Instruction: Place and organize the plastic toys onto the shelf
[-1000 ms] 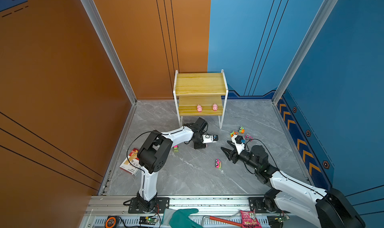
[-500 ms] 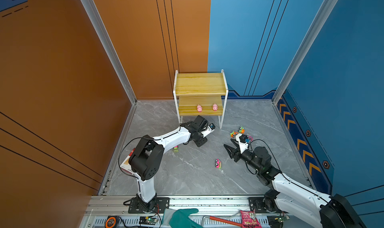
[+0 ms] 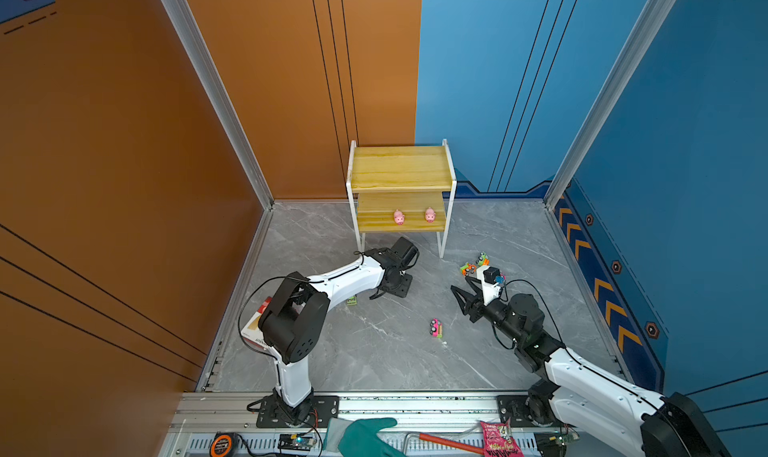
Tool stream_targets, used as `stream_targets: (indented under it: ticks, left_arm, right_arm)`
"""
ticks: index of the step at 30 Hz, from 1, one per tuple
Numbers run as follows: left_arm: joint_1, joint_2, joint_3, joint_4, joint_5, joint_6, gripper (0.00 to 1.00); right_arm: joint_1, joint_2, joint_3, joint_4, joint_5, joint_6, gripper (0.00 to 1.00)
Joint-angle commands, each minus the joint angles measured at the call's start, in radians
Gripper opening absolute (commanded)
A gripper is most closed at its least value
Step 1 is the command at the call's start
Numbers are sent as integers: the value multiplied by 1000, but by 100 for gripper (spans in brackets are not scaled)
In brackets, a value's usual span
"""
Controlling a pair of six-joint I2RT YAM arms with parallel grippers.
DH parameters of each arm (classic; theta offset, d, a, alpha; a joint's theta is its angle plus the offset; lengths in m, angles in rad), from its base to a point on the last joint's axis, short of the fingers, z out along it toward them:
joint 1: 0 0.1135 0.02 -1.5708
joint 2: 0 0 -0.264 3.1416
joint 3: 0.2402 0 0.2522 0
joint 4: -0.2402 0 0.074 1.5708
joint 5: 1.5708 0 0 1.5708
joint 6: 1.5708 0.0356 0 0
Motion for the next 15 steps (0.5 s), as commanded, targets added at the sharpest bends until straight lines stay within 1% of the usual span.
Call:
stream_targets:
  ticks: [1, 4, 8, 12, 15]
  left_arm:
    - [-14, 47, -20, -44, -63, -146, 46]
    - [-26, 70, -18, -39, -95, -164, 46]
    - [-21, 38, -14, -28, -132, -149, 46]
    - [-17, -16, -1, -18, -121, -116, 48]
    - [-19, -61, 6, -7, -80, -111, 50]
  right_arm:
    - [-4, 7, -3, -1, 0, 23, 59]
    - [-4, 10, -7, 9, -3, 26, 59]
    - [-4, 7, -9, 9, -3, 27, 59]
    - [-4, 15, -8, 13, -3, 19, 59]
    - [-2, 32, -2, 14, -5, 13, 59]
